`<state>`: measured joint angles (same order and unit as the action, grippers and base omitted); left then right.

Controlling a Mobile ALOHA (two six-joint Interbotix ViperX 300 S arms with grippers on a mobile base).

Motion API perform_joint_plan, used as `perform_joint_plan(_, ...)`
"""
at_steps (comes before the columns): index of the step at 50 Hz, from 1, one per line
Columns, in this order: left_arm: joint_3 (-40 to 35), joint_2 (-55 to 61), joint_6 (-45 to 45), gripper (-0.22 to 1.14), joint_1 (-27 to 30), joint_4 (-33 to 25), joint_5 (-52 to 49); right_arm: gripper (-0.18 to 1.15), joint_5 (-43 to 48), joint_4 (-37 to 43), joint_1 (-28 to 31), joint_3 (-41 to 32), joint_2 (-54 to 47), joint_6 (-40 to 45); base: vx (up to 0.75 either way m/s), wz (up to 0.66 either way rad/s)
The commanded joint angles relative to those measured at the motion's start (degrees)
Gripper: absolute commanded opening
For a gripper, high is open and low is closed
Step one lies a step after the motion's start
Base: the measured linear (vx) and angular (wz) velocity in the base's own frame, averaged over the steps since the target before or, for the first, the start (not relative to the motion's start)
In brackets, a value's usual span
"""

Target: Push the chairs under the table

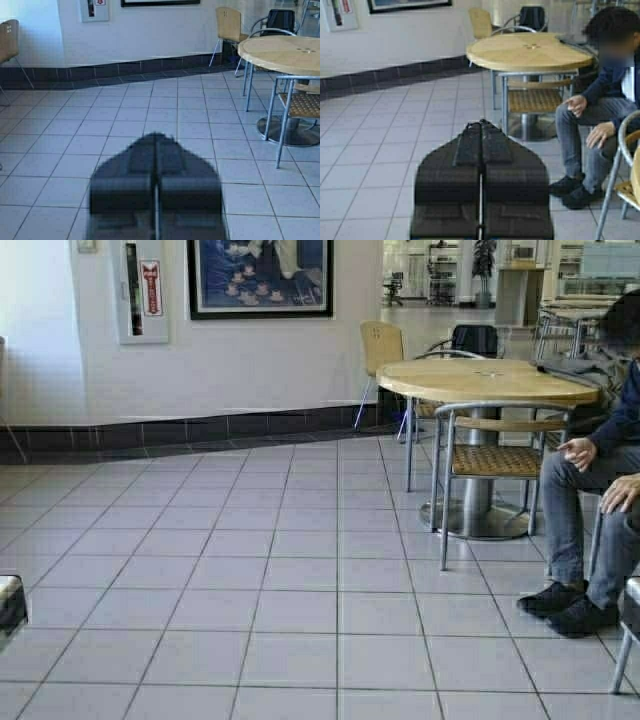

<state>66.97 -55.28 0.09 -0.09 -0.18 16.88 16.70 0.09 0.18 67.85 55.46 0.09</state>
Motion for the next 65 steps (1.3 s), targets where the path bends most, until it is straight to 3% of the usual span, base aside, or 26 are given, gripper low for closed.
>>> perform_joint_plan(1,0.97,0.44,0.18,-0.01,-0.79,0.09,-0.09,0.01,-0.62,-0.18,0.79,0.00,-0.18,1.32,0.00,0.00)
perform_joint_plan(65,1.23,0.70,-3.25,0.02,-0.79,0.00,-0.18,0.04,-1.58,-0.18,-0.53,0.00,1.49,1.41,0.16,-0.01)
